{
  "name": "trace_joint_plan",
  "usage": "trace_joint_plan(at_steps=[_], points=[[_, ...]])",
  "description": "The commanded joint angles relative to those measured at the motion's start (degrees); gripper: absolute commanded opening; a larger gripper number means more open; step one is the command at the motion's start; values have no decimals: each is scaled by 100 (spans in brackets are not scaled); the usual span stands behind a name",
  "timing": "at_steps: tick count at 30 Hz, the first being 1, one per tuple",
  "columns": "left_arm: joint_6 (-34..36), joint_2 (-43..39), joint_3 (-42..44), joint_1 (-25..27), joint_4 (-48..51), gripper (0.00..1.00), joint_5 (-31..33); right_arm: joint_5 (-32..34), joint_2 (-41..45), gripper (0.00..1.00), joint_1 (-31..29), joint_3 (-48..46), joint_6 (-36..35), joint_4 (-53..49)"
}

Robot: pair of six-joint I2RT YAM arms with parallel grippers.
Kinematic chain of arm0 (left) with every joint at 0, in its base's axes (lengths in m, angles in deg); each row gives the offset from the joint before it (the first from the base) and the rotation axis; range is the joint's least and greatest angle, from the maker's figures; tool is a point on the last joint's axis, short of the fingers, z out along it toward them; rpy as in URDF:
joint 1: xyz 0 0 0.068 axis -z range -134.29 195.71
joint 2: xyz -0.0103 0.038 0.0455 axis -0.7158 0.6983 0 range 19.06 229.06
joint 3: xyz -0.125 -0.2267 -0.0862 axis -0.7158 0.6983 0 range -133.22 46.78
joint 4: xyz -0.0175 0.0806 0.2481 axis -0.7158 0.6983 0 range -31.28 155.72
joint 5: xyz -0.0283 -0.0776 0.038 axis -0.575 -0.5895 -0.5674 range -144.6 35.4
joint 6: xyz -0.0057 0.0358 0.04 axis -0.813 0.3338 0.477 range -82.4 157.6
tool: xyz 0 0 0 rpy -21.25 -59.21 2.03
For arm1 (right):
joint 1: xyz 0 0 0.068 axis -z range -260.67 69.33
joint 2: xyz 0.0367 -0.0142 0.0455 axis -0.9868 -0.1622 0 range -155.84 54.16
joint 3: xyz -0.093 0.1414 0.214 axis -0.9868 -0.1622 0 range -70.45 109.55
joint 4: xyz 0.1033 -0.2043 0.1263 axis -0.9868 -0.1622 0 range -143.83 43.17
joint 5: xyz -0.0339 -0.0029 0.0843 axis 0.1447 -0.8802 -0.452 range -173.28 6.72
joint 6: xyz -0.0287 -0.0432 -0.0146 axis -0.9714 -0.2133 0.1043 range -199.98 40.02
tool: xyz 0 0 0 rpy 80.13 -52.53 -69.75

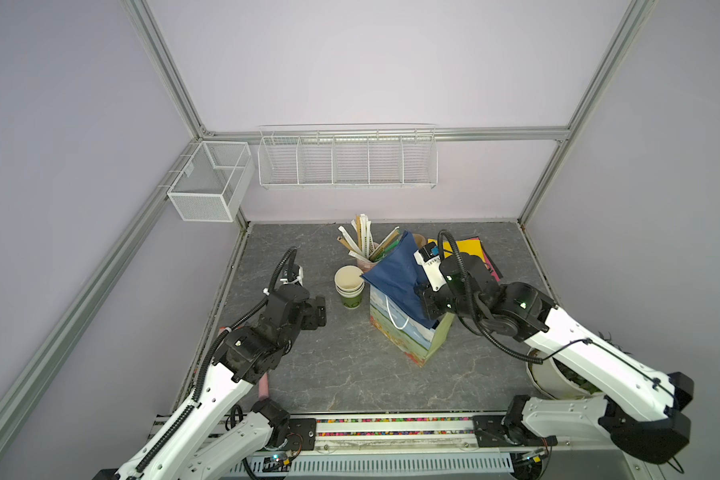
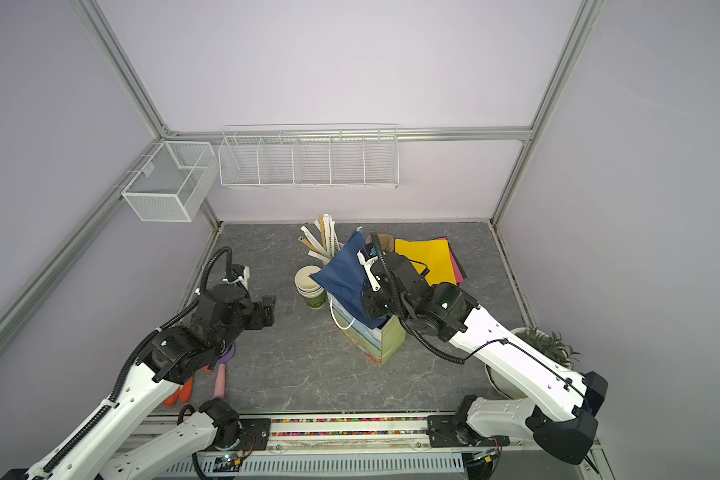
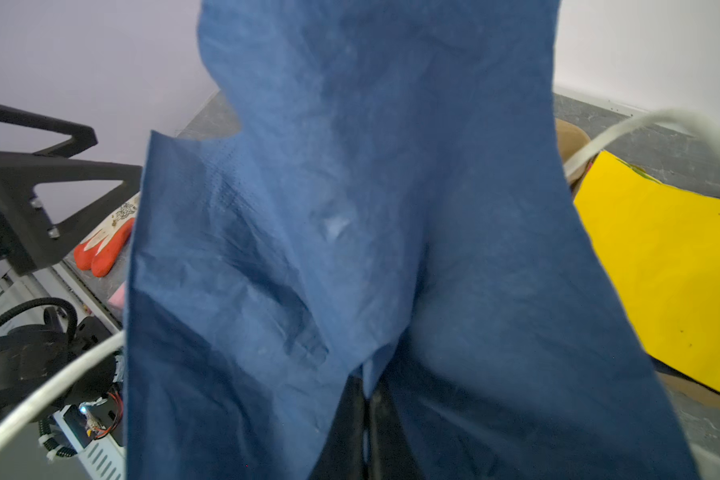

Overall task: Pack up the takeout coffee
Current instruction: 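Carry the blue napkin over the bag and lower it inside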

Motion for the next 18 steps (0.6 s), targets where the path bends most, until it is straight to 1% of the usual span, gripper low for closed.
trace_joint_plan(at_steps=[1, 3, 4, 5, 7, 10, 12, 13, 14, 15, 16, 17, 18], points=[[88, 5, 82, -26, -15, 90, -54, -101, -29, 7, 221, 24, 247, -141], [88, 36, 82, -26, -15, 90, -70, -487, -213, 7, 406, 93, 278, -314], [86, 46, 76, -26, -6, 90, -83, -571, -348, 7, 464, 164, 307, -460], [88, 70, 74, -26, 1, 90, -94, -503, -495, 7, 467, 207, 338, -632], [85, 78, 65, -26, 3, 90, -94, -616, -680, 7, 468, 157, 329, -727], [86, 66, 79, -26, -6, 90, -95, -782, -656, 7, 447, -102, 344, -539], [88, 70, 91, -25, -15, 90, -116, -671, -675, 8, 435, -105, 349, -629], [82, 77, 83, -24, -23, 90, -128, -548, -716, 12, 425, -39, 360, -741], [88, 92, 91, -26, -19, 90, -138, -427, -760, 15, 422, 69, 383, -868], [92, 114, 83, -21, -26, 90, -136, -446, -765, 16, 417, 206, 336, -934], [88, 127, 82, -21, -24, 90, -137, -472, -740, 19, 411, 310, 285, -947], [88, 132, 82, -26, -32, 90, -138, -450, -700, 26, 415, 447, 273, -964], [88, 121, 82, -26, -32, 91, -130, -413, -655, 36, 413, 597, 226, -988]])
